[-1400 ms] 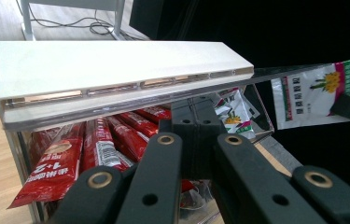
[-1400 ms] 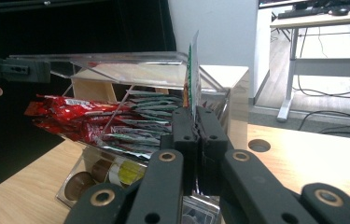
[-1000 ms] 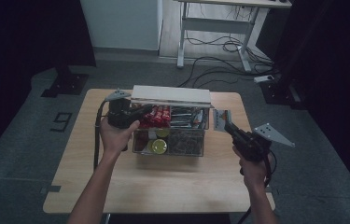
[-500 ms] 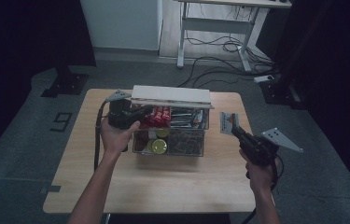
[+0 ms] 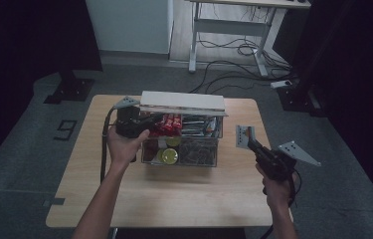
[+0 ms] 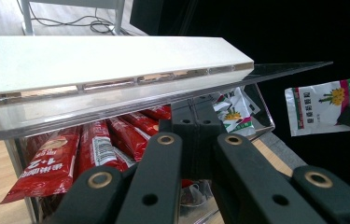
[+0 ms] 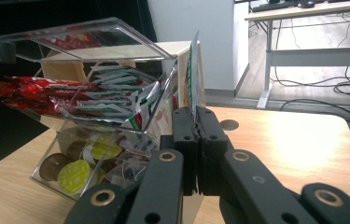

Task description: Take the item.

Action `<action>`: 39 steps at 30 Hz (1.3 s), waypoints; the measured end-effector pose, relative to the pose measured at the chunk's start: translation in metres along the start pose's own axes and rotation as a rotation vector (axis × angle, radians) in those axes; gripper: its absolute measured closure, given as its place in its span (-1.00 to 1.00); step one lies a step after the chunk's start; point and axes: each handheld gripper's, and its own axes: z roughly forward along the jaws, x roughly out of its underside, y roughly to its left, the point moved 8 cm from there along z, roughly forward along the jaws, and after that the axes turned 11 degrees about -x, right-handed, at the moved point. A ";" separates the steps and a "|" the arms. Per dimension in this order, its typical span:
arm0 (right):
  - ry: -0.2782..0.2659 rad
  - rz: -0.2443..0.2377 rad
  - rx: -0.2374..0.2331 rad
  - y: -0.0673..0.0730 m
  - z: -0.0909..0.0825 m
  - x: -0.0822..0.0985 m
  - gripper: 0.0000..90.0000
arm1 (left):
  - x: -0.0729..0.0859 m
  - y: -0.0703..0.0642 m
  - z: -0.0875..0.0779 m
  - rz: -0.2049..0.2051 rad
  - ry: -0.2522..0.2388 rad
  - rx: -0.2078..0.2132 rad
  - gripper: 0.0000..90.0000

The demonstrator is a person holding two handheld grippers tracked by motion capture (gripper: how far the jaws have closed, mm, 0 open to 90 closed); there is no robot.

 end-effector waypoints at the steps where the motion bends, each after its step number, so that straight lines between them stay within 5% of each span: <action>1: 0.001 0.001 0.000 0.000 0.000 0.001 0.94 | 0.000 0.000 0.000 -0.001 0.000 0.000 1.00; 39: 0.085 0.089 0.016 -0.024 0.012 0.070 0.94 | 0.002 -0.001 0.001 0.002 0.009 -0.008 1.00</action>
